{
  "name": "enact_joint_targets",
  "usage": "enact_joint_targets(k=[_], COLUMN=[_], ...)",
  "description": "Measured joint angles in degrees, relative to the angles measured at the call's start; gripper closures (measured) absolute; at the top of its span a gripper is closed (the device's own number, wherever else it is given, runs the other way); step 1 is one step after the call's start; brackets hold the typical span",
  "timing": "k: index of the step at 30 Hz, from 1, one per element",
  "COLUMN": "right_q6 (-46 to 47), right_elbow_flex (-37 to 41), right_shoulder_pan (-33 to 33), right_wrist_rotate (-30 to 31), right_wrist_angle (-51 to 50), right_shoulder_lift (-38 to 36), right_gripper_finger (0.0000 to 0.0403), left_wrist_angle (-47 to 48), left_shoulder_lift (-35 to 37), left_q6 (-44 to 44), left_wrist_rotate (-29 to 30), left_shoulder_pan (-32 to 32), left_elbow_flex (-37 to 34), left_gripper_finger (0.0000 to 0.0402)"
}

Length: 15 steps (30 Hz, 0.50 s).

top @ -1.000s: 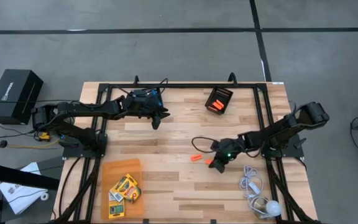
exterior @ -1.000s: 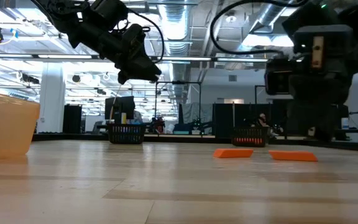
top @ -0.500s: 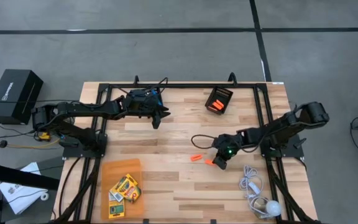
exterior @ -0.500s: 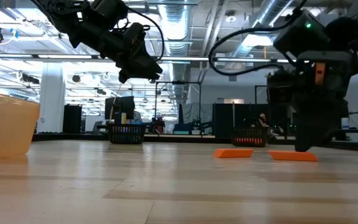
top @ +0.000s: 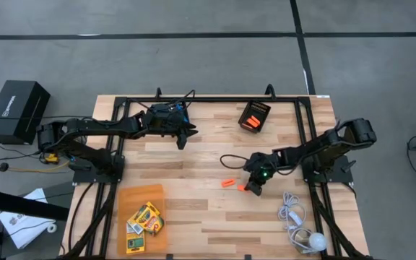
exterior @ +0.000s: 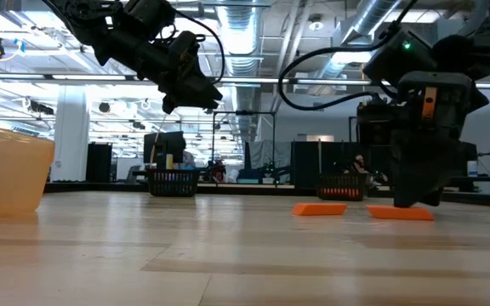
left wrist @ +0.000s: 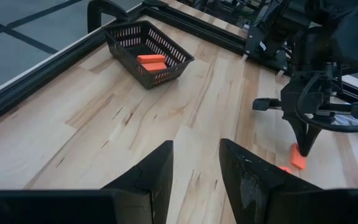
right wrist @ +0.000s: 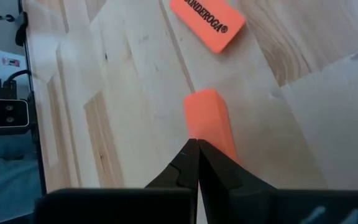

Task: Pick & Place School Supplies
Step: Put the orange eraser into the right black bin

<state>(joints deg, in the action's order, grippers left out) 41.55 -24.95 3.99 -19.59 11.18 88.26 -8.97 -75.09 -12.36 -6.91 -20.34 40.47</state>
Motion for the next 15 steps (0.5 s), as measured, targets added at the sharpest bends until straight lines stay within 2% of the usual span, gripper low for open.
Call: enact_joint_targets(k=[10,13,15], right_q6=[-3.0,-4.1,-4.4], right_elbow_flex=[0.0,0.1,0.1], right_shoulder_pan=[-2.7,-3.9,-4.9], right_wrist_rotate=[0.1,3.2,2.2], right_wrist_angle=[-0.7,-1.3,-1.3], right_shoulder_lift=[0.0,0.1,0.2], right_gripper_finger=[0.0403,0.0403,0.0403], left_wrist_angle=[0.2,0.2,0.2], left_shoulder_lift=[0.0,0.0,0.0], left_q6=[0.0,0.0,0.0], left_wrist_rotate=[0.0,0.0,0.0], left_shoulder_pan=[0.0,0.0,0.0], left_elbow_flex=[0.0,0.0,0.0], left_gripper_finger=[0.0276,0.0276,0.0276])
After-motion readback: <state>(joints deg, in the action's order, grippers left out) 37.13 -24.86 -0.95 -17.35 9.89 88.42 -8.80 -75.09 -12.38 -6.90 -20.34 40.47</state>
